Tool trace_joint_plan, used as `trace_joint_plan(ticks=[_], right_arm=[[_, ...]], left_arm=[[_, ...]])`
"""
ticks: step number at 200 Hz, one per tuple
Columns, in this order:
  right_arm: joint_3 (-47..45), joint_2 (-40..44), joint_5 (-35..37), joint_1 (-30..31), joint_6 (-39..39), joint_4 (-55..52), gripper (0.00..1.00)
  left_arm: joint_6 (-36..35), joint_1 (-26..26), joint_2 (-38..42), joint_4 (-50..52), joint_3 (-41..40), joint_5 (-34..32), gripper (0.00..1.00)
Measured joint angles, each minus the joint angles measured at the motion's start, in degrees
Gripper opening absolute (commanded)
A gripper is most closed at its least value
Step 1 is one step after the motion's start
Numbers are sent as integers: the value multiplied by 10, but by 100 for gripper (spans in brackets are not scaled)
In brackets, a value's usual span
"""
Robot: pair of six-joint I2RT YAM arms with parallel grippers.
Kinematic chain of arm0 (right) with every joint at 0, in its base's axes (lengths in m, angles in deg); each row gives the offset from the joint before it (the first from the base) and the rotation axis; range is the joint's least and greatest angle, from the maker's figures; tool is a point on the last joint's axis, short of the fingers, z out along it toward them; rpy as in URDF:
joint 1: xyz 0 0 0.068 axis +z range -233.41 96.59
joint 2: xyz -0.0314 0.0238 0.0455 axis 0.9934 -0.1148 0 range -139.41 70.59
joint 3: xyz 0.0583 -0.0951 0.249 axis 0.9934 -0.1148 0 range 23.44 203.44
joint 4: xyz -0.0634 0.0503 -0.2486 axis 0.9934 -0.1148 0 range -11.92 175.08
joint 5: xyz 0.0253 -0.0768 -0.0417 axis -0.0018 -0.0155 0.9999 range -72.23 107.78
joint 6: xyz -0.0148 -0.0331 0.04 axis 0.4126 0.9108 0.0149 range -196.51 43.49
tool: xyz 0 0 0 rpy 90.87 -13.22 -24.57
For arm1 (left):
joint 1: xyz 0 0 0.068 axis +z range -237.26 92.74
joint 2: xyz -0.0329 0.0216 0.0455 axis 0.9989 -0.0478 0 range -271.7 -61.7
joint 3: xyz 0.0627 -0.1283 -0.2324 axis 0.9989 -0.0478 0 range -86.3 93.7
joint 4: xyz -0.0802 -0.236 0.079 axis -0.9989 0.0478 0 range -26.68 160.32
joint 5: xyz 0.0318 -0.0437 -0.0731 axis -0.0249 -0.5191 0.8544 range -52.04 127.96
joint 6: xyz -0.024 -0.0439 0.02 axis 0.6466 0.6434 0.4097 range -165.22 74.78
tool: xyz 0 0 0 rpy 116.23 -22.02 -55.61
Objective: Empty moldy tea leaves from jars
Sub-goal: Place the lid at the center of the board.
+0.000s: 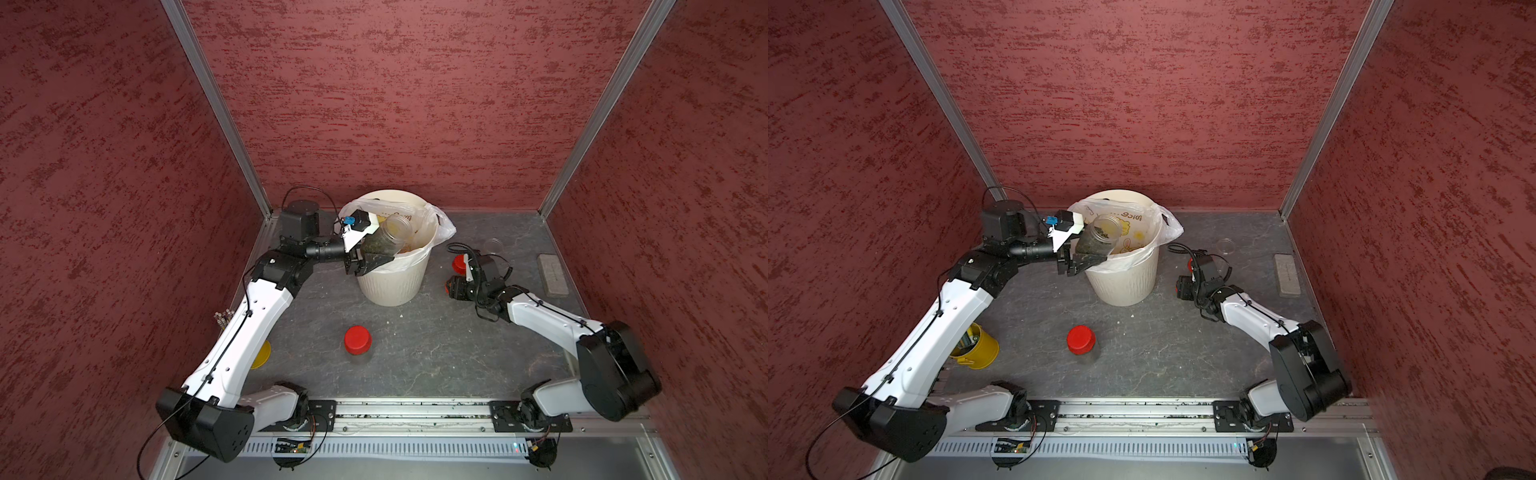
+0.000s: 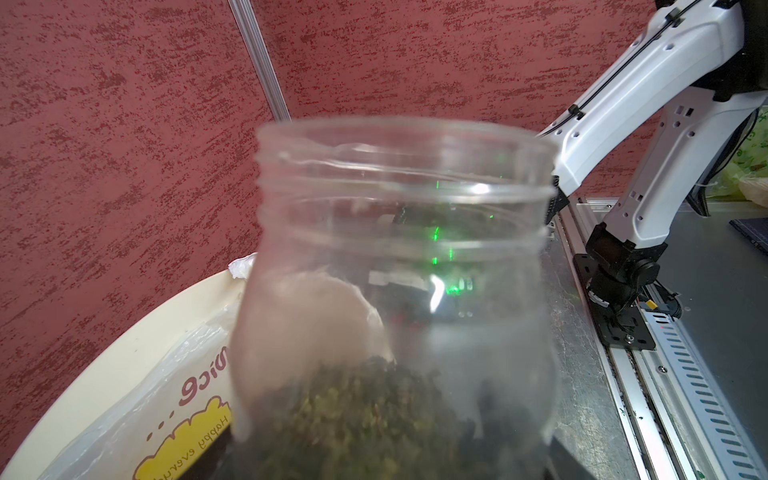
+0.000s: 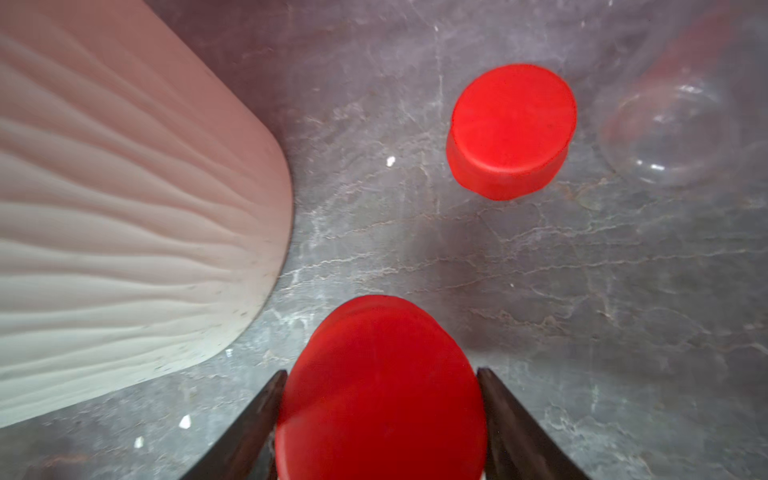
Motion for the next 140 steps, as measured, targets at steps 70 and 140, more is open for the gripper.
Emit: trace_joint_plan(ticks=[70, 140], right_arm=[[29, -86, 0, -11, 1, 11, 37], [58, -124, 10, -14, 7, 17, 47]], left_arm=[[0, 0, -8, -3, 1, -22, 71], [-6, 0, -14, -3, 19, -42, 71]])
